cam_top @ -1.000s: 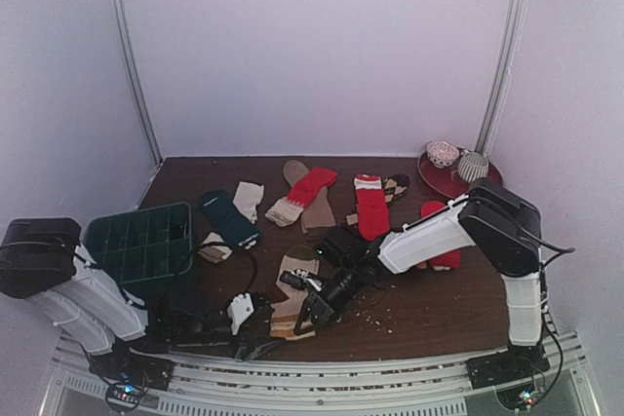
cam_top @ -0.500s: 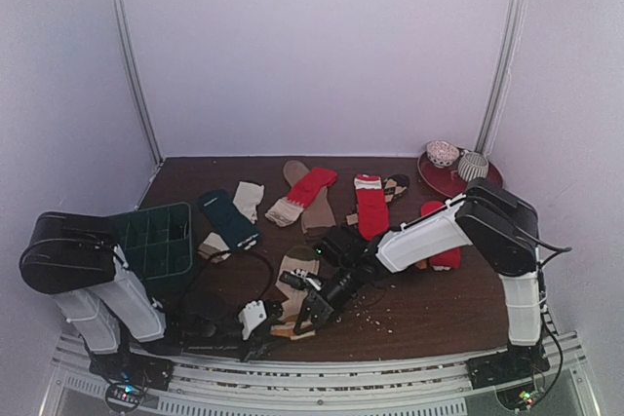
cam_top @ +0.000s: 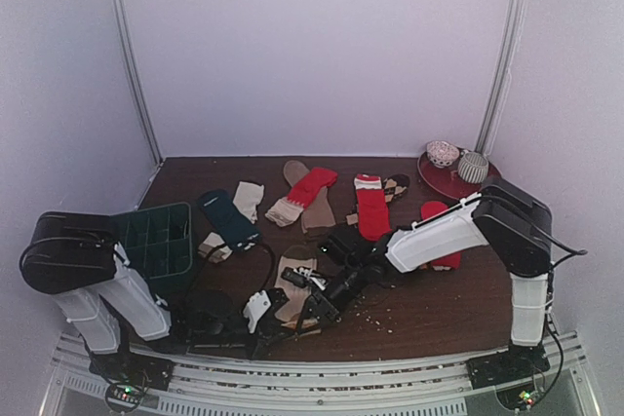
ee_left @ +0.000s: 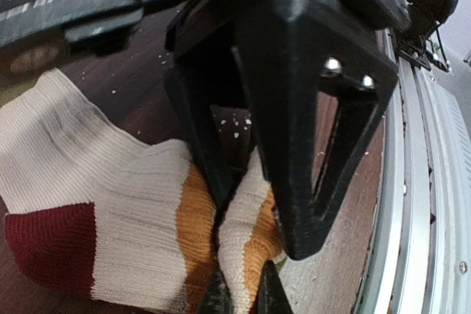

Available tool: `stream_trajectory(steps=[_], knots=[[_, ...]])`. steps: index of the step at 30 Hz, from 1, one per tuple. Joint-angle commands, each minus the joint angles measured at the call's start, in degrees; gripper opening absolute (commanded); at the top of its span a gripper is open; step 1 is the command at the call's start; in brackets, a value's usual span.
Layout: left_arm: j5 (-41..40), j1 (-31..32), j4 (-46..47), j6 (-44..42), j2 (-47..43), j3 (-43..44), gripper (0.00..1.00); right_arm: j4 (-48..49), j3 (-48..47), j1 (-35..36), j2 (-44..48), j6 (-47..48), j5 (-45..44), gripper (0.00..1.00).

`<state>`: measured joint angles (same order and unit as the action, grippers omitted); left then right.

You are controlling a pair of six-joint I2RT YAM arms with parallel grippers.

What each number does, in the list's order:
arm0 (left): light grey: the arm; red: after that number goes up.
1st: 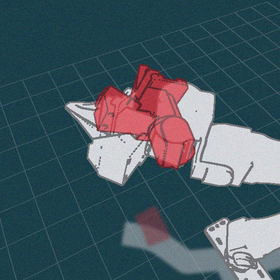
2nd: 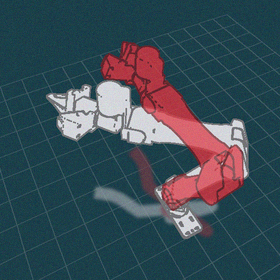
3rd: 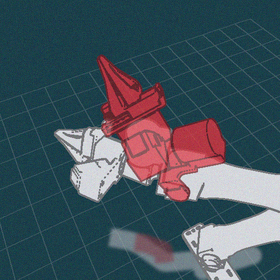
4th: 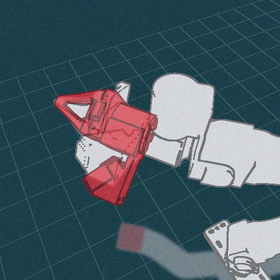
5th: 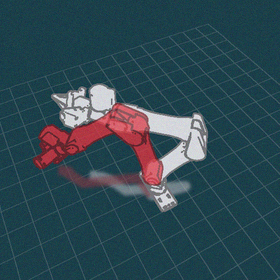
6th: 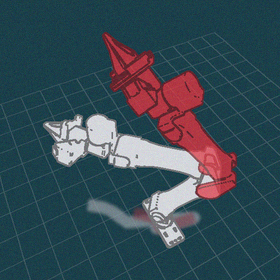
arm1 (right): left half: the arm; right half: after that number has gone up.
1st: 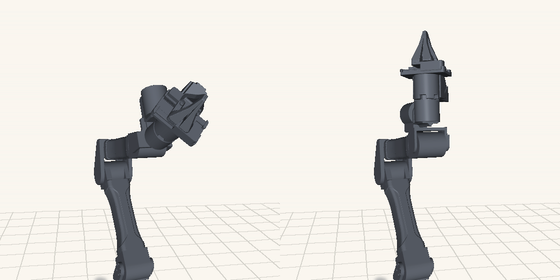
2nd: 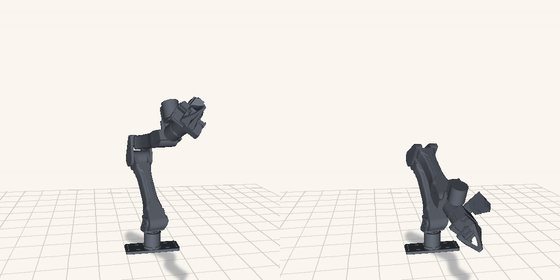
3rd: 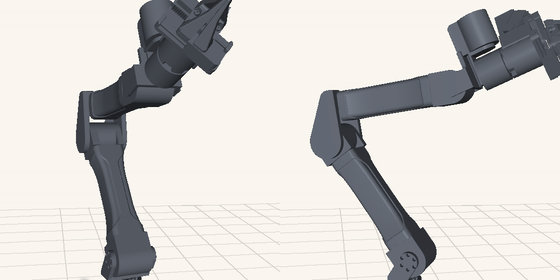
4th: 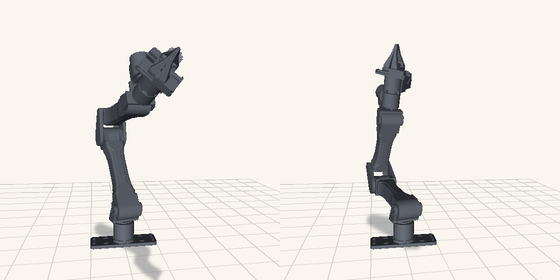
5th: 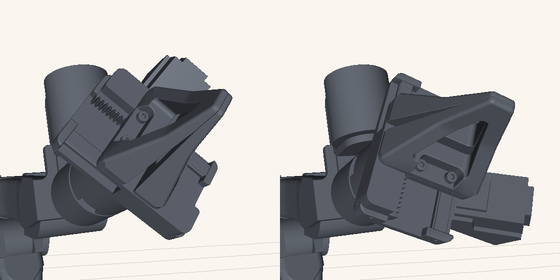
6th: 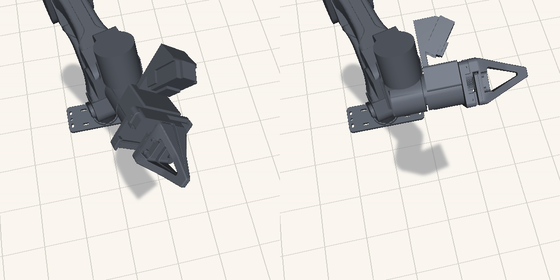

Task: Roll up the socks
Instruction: Roll a pair of socks at the center of the board.

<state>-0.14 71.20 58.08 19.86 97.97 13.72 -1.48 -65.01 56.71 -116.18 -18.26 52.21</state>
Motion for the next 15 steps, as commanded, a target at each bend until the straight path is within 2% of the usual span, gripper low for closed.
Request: stream_trajectory(steps=[1,4,7,10,15], knots=[[-0.2,0.1,-10.0,8.8,3.1,-0.3,0.00,3.9,6.2,0.5,8.2,10.4,-18.1,0.41],[0.3,0.0,-11.5,11.1,3.9,-0.6,0.00,20.9,17.0,1.6,18.5,20.0,-23.9,0.44],[1.1,0.0,-11.4,12.5,4.2,-1.2,0.00,33.2,27.8,5.7,25.4,34.3,-33.7,0.51],[1.6,0.0,-11.0,13.2,4.3,-2.0,0.00,33.4,29.9,9.8,26.2,43.1,-40.9,0.53],[2.7,-0.1,-9.6,13.7,4.6,-4.0,0.00,29.7,27.9,16.0,21.2,51.8,-50.2,0.52]])
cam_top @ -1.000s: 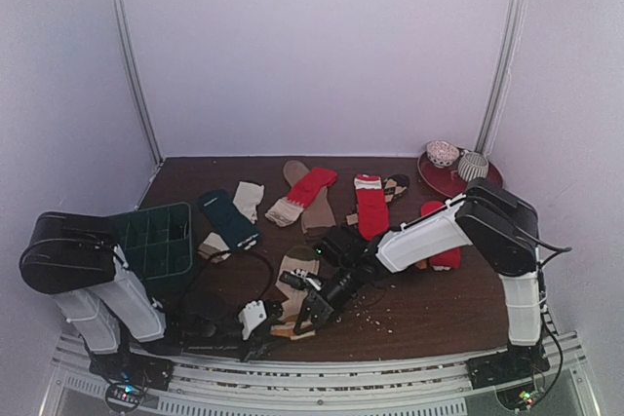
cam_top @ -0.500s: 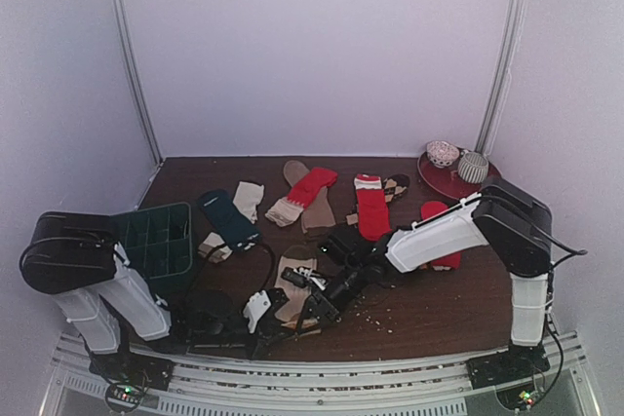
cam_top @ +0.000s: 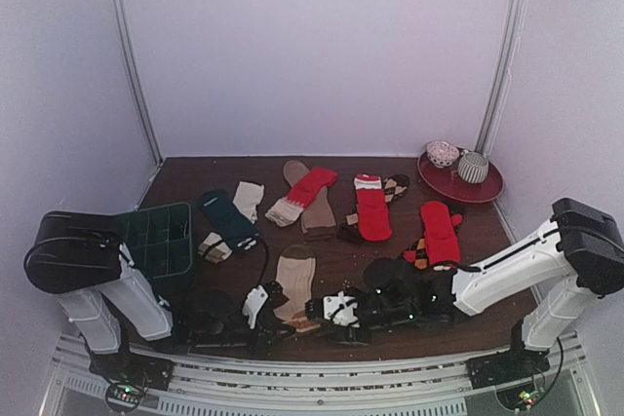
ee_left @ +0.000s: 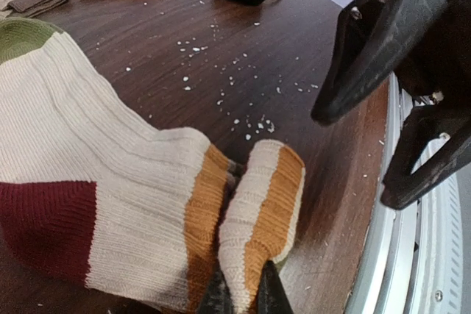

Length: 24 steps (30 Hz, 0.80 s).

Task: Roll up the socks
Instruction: Roll a pair of socks at the center of the board.

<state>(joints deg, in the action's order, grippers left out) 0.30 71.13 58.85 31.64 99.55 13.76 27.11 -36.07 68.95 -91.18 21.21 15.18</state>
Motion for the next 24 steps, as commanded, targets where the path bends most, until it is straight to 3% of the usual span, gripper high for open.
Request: stream_trajectory(steps=[1,7,17,24], knots=[[2.5,0.0,-10.2,1.8,3.2,-4.1,0.00,2.0,-1.2,5.4,-4.9,14.1,-15.7,0.51],[3.5,0.0,-9.3,1.8,3.9,-4.4,0.00,5.8,-2.0,6.3,-8.5,17.7,-20.0,0.49],[5.0,-0.1,-8.2,0.9,4.9,-4.5,0.00,5.7,-5.0,6.5,-13.2,19.7,-18.4,0.48],[7.0,-0.6,-6.9,0.5,5.7,-4.9,0.00,2.7,-6.3,6.5,-16.8,16.9,-16.1,0.41]])
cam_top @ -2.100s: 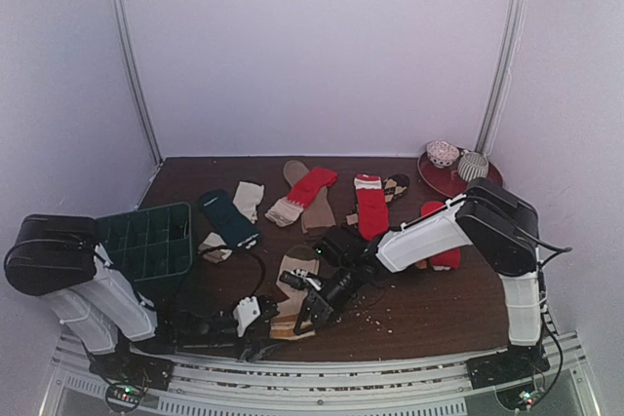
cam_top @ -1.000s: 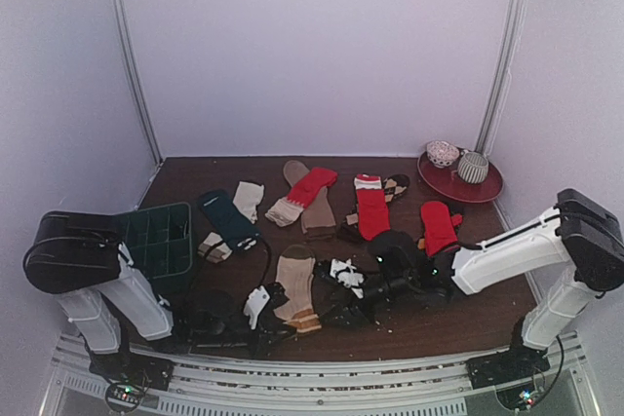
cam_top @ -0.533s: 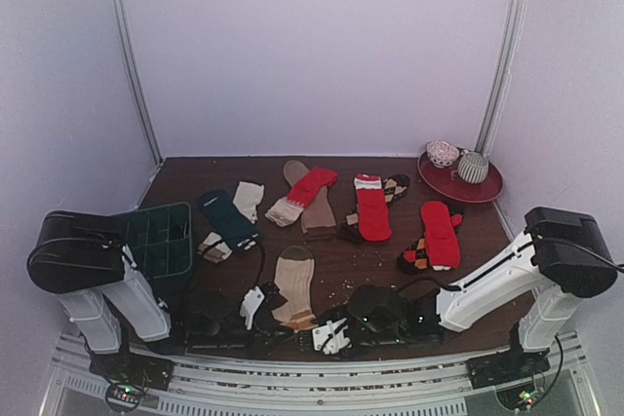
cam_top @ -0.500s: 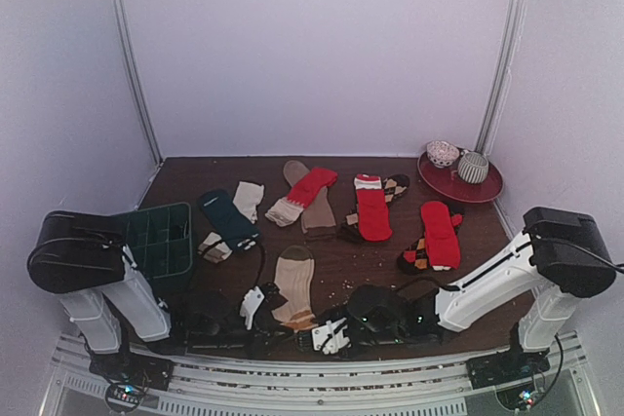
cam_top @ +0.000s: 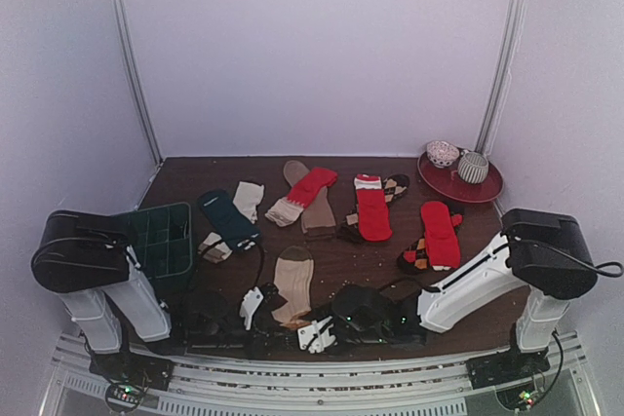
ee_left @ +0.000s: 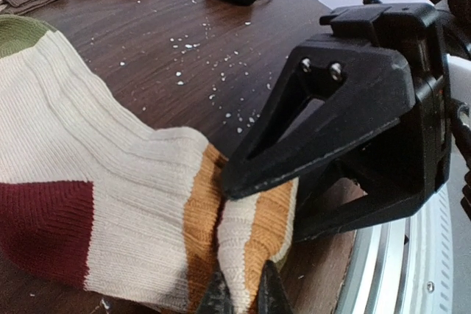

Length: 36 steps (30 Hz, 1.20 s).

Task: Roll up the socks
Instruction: Roll a pair of socks at the center of the board.

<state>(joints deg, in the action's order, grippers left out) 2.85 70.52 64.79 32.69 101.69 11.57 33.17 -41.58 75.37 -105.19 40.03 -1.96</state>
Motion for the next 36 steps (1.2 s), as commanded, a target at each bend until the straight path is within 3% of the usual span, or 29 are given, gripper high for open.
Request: stream_trajectory(steps=[1,6,11,13,14,16,19,23,27,31,36], knots=[[4.8,-0.1,-12.1,-0.5,3.7,-2.8,0.00,-4.7,-1.4,0.0,-3.8,-2.6,0.1,0.38],[6.8,-1.0,-10.1,-0.6,3.7,-3.8,0.00,-10.0,-3.3,-0.6,-5.6,-6.5,-0.2,0.29],[7.0,-1.3,-10.0,-1.2,2.1,-3.7,0.02,-21.2,-8.2,-2.5,-5.6,-14.1,7.5,0.18],[6.0,-1.3,-11.6,-2.4,-1.0,-3.6,0.34,-27.5,-10.3,-3.1,-4.9,-17.0,12.3,0.17],[5.2,-1.2,-13.4,-3.3,-3.1,-3.3,0.45,-30.9,-11.5,-3.1,-4.8,-18.6,14.4,0.16],[3.3,-1.2,-17.9,-5.5,-8.4,-2.6,0.55,-38.3,-14.0,-3.3,-5.0,-21.6,17.1,0.15],[-0.9,-0.9,-26.0,-9.0,-17.0,-1.3,0.63,-48.9,-19.0,-4.3,-7.0,-25.7,22.7,0.15],[-6.5,1.1,-30.2,-13.2,-27.1,-1.0,0.66,-58.8,-24.4,-5.3,-9.8,-29.0,29.9,0.15],[-7.7,2.0,-24.6,-15.8,-31.6,-4.7,0.67,-65.4,-30.1,-8.1,-13.7,-32.1,38.8,0.15],[-7.5,3.0,-18.0,-19.0,-30.5,-6.9,0.67,-68.0,-32.8,-13.4,-17.7,-34.1,47.3,0.14],[-5.0,3.6,-6.8,-23.3,-23.4,-7.5,0.67,-70.1,-35.0,-16.0,-23.1,-34.6,48.0,0.14]])
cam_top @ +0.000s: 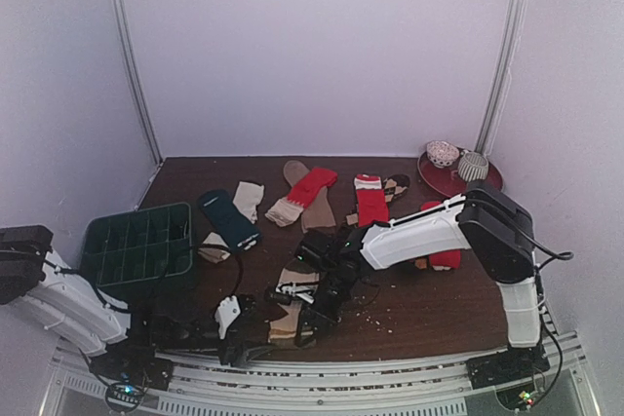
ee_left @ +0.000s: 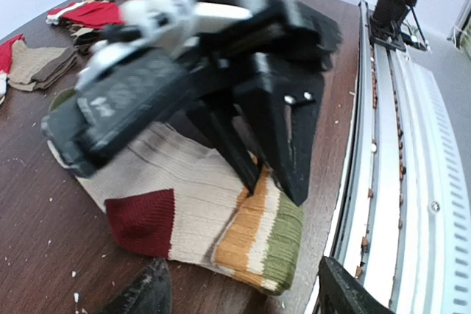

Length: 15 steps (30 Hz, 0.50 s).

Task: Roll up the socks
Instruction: Roll a pair of socks at the center of the board.

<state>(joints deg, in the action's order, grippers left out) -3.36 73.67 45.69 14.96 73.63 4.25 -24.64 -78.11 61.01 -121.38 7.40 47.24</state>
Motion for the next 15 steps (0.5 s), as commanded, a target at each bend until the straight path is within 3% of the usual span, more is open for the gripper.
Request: stream_trajectory(steps=[1,10,15], knots=[[1.7,0.5,13.2,-6.2,6.1,0.4,0.67,-12.3,1.3,-1.9,-7.6,-2.0,-1.0,0.14],[4.6,0.8,16.0,-8.9,11.6,3.5,0.65,-11.2,2.7,-3.2,-9.5,-2.8,-1.5,0.14],[6.5,0.8,16.3,-8.5,14.9,4.2,0.49,-11.2,2.6,-3.5,-9.7,-2.8,-1.7,0.14]])
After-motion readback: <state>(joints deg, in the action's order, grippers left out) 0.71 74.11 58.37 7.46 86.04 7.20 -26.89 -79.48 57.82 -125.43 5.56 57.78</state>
